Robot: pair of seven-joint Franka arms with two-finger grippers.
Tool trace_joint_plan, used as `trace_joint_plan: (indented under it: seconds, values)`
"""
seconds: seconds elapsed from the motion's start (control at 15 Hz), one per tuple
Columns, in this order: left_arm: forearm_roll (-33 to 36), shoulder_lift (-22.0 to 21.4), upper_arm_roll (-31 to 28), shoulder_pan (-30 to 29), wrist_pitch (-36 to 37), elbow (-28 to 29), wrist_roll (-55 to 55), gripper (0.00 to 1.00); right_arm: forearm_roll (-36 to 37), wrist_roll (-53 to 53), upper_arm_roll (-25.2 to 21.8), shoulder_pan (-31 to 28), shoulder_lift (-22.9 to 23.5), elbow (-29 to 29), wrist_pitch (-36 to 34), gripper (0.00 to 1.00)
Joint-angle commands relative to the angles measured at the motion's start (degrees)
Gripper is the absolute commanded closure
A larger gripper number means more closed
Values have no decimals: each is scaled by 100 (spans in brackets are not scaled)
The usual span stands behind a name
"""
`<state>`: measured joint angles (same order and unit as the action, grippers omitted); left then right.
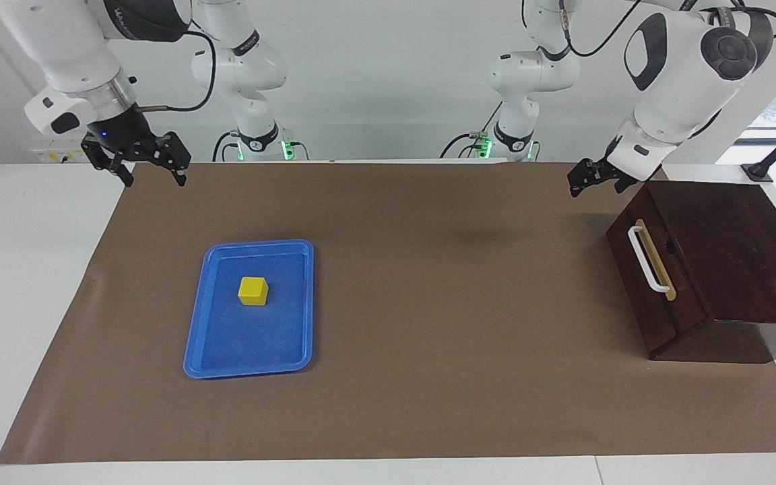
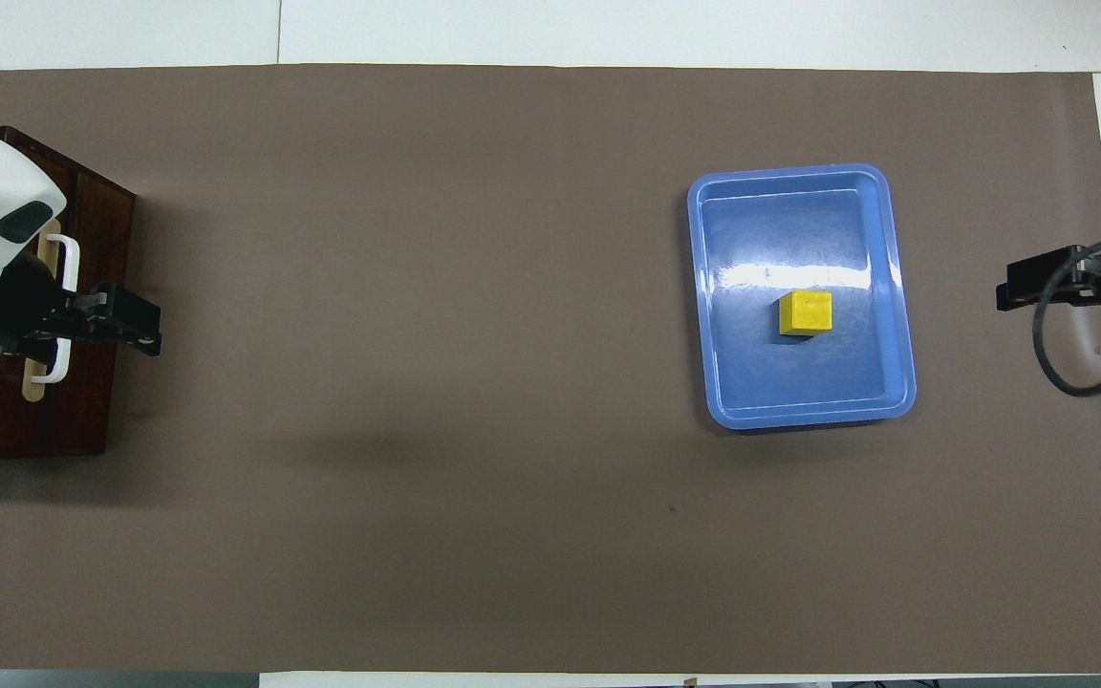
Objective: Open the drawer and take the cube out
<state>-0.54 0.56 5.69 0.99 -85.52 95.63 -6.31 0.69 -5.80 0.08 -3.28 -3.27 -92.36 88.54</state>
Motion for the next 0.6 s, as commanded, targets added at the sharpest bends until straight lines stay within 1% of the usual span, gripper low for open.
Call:
trace_joint_plan:
  seconds: [0.0, 0.27, 0.4, 0.53]
  values:
    - [36, 5, 82, -169, 184, -141, 357, 0, 142, -334, 720, -734, 221, 412, -294, 0]
    - [45, 5, 20, -187, 123, -334, 350, 0, 125, -194, 721, -762, 318, 210, -145, 0]
    - [45, -47, 20, -248, 105, -282, 332, 0, 134, -123, 713, -762, 239, -105, 57, 0]
    - [45, -47, 20, -266, 88, -291, 323, 0, 134, -88, 713, -754, 230, -151, 58, 0]
